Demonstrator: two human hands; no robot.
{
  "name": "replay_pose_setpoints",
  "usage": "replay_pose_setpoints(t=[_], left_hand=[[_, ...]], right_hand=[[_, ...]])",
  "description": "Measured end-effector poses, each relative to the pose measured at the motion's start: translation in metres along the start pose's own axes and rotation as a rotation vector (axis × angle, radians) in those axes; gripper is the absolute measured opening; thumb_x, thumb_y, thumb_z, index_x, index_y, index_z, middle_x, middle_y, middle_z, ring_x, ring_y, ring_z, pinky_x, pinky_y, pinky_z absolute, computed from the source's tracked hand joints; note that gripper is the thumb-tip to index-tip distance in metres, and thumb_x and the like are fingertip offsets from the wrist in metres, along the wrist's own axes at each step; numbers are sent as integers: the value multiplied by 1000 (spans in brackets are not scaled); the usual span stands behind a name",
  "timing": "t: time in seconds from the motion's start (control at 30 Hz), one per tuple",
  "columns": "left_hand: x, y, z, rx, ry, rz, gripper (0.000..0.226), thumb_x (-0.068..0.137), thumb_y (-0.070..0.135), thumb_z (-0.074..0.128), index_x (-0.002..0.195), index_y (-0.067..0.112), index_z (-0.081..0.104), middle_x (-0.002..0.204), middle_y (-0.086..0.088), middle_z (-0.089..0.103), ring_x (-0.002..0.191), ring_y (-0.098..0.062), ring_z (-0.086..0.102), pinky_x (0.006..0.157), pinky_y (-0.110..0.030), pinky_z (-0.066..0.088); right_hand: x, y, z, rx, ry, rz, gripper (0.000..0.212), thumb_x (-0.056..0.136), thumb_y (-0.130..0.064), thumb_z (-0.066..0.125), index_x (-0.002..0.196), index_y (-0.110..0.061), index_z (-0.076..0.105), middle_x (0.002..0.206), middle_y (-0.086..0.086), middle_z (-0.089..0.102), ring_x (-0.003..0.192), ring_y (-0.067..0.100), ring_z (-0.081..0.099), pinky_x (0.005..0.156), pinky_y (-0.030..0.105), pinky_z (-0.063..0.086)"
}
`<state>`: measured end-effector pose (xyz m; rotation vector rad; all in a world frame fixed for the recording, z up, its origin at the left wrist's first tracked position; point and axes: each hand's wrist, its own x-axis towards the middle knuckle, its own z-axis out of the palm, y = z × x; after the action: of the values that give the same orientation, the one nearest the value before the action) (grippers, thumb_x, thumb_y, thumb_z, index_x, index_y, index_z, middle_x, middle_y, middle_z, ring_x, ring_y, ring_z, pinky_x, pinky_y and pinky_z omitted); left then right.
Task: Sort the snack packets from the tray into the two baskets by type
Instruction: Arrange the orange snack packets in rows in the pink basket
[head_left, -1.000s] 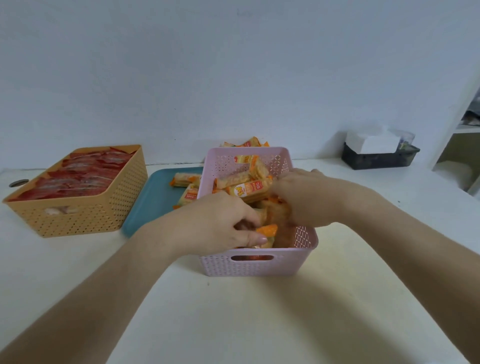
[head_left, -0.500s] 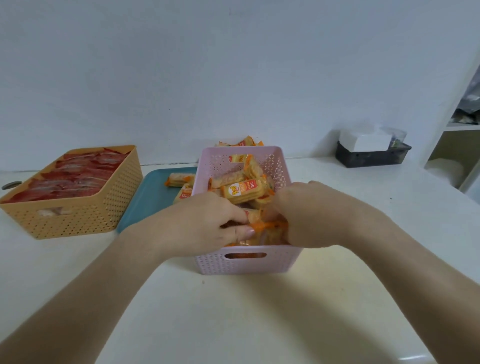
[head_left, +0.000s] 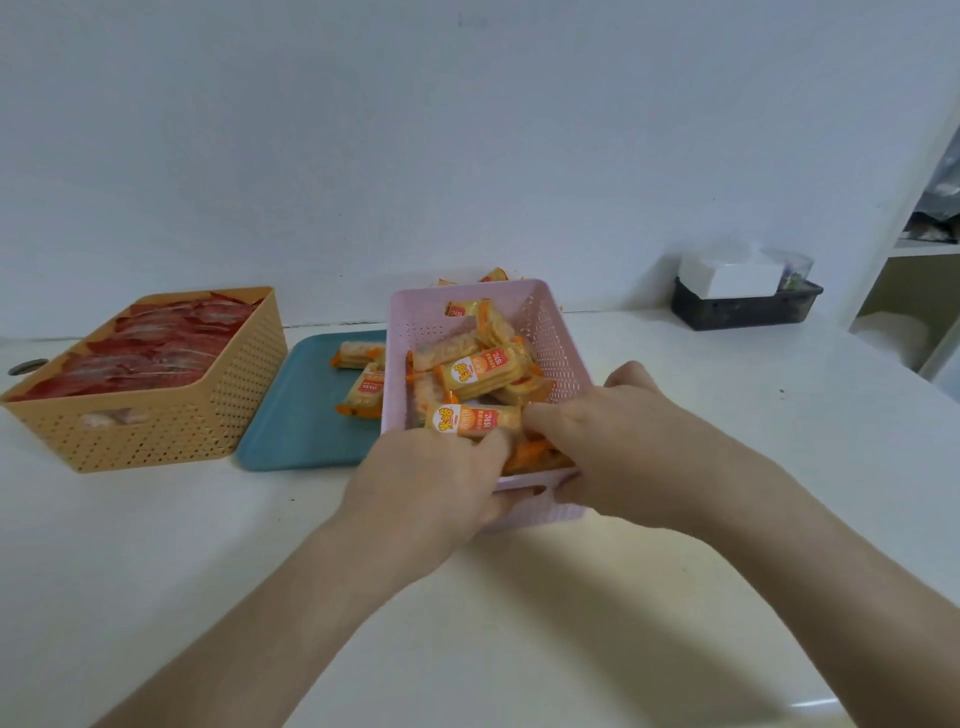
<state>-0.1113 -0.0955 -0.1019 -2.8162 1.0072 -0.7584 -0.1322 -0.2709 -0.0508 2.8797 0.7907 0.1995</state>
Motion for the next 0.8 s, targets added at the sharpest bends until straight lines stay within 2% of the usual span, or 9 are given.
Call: replay_pose_setpoints(t=[0.07,0.13,0.2,0.3,0.4,0.5,0.57,0.63,0.8], left_hand=[[4,9,1,-40,3,-69,45,84,61,34,86,24,58,57,0,62,49,-24,60,40,-25,28],[7,8,-2,-133,-78,-141,44,84,68,38,100,30,52,83,3,67,78,-21,65,60,-33,48],[12,-1,-10,-301,-251,-161,44,81,74,41,99,35,46,97,7,65,92,-17,61,76,-36,50],[19,-11,-26,-398,-473,-85,48,78,81,33,91,36,46,94,11,62,91,-13,59,80,-36,50],[20,-22,-40,-509,-432,-118,54,79,75,30,101,35,59,87,15,64,83,-1,57,76,-28,49],[28,-46,-48,-588,-196,-246,27,91,53,49,103,37,68,84,23,67,80,4,61,72,-25,50],[39,-60,-42,-390,-189,-260,22,93,39,56,111,34,67,101,17,70,91,-4,63,82,-32,52],[49,-62,-28,-242,-313,-216,26,92,40,56,115,33,65,109,10,69,94,-10,61,81,-32,52],[60,-49,5,-106,-481,-46,36,86,40,58,121,31,59,104,1,66,95,-20,60,64,-29,40]], right_hand=[[3,5,1,-19,-9,30,25,87,-28,61,97,-28,39,86,-11,52,91,17,61,90,36,31],[6,10,2,-16,-17,23,26,86,-27,63,98,-28,40,90,-12,57,91,17,61,92,37,31],[9,12,4,-24,-27,-3,26,88,-26,61,99,-28,39,97,-11,59,91,16,60,93,38,31],[9,15,7,10,-74,-17,30,89,-41,59,101,-30,34,102,-13,55,91,14,54,96,38,30],[6,20,0,155,-177,6,49,81,-62,60,117,-34,41,111,-16,55,102,11,53,97,37,32],[6,32,-22,397,-168,49,59,75,-70,58,127,-43,49,113,-20,61,106,7,56,97,33,41],[16,40,-32,552,-1,70,39,85,-55,59,119,-37,63,108,-17,67,103,5,60,95,29,46],[38,40,-32,453,55,80,25,93,-37,57,112,-25,70,106,-9,70,100,10,63,90,28,49],[80,30,-8,115,-321,25,21,89,-16,52,98,-12,70,91,5,70,80,24,65,72,38,56]])
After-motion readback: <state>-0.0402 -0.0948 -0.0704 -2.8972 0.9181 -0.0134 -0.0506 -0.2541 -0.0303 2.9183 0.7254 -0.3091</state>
